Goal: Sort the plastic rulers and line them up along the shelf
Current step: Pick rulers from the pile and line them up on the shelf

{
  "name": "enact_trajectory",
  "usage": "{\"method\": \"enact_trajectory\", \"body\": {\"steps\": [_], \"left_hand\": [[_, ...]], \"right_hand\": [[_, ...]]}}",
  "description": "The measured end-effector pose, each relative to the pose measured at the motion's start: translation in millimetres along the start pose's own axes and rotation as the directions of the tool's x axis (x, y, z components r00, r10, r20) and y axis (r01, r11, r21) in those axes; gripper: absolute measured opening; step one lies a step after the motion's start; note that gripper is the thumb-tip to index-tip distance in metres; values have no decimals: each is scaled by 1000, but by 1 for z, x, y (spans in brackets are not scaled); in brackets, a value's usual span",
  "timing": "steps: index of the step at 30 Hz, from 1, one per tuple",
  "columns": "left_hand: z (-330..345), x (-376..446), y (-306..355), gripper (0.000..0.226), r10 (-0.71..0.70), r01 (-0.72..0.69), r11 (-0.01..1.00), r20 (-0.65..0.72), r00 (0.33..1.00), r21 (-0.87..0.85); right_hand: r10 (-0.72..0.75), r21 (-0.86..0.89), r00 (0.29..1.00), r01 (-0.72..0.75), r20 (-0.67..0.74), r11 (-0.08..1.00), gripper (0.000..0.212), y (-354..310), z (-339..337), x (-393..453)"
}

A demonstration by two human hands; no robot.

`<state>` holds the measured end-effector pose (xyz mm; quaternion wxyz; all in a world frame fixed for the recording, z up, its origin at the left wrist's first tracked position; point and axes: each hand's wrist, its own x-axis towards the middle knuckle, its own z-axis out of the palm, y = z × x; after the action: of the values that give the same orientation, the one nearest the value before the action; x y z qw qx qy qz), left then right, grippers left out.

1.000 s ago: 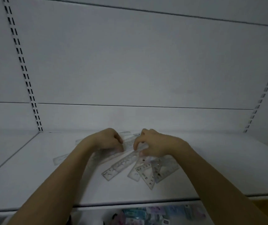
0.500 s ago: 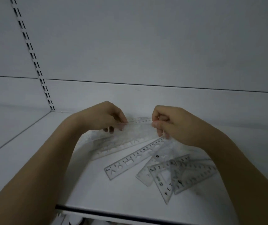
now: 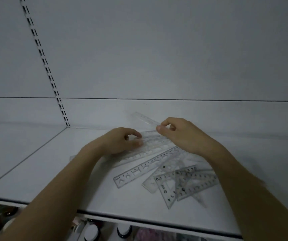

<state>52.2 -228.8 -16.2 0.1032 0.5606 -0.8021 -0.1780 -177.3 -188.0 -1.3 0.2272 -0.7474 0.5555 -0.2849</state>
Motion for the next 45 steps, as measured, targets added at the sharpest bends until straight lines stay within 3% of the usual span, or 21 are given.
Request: {"method": "enact_trajectory", "body": {"steps": [4, 11, 16, 21, 26, 33, 38, 45], "left_hand": [[-6, -15, 2, 36, 32, -31, 999, -67, 997, 10], [-48, -81, -57, 29, 2, -7, 1000, -226, 974, -22], [-76, -140, -109, 32, -61, 47, 997, -264, 962, -62], [-109, -220, -181, 33, -149, 130, 989, -380, 913, -75], [-116, -313, -251, 35, -212, 203, 977, -389, 897, -65], [-163, -411, -349, 27, -330, 325, 941, -479, 813, -96], [-198, -436, -423, 30, -410, 430, 899, -513, 754, -85], [-216, -420, -516, 32, -487, 481, 863, -511, 708, -156]], "right_hand": [[-53, 101, 998, 49, 34, 994, 35, -13, 4, -10], [-138, 23, 986, 136, 97, 990, 29, -62, 21, -18], [-152, -95, 987, 156, 45, 983, 30, -120, 59, -19], [-174, -131, 981, 185, 89, 974, 32, -203, 117, -14], [-233, -59, 968, 239, 94, 969, 32, -296, 215, -16], [-365, -92, 913, 386, 182, 918, 32, -422, 314, 12], [-425, -93, 878, 452, 220, 887, 30, -477, 362, 47], [-438, 17, 868, 447, 234, 894, 36, -503, 440, 125]]}}
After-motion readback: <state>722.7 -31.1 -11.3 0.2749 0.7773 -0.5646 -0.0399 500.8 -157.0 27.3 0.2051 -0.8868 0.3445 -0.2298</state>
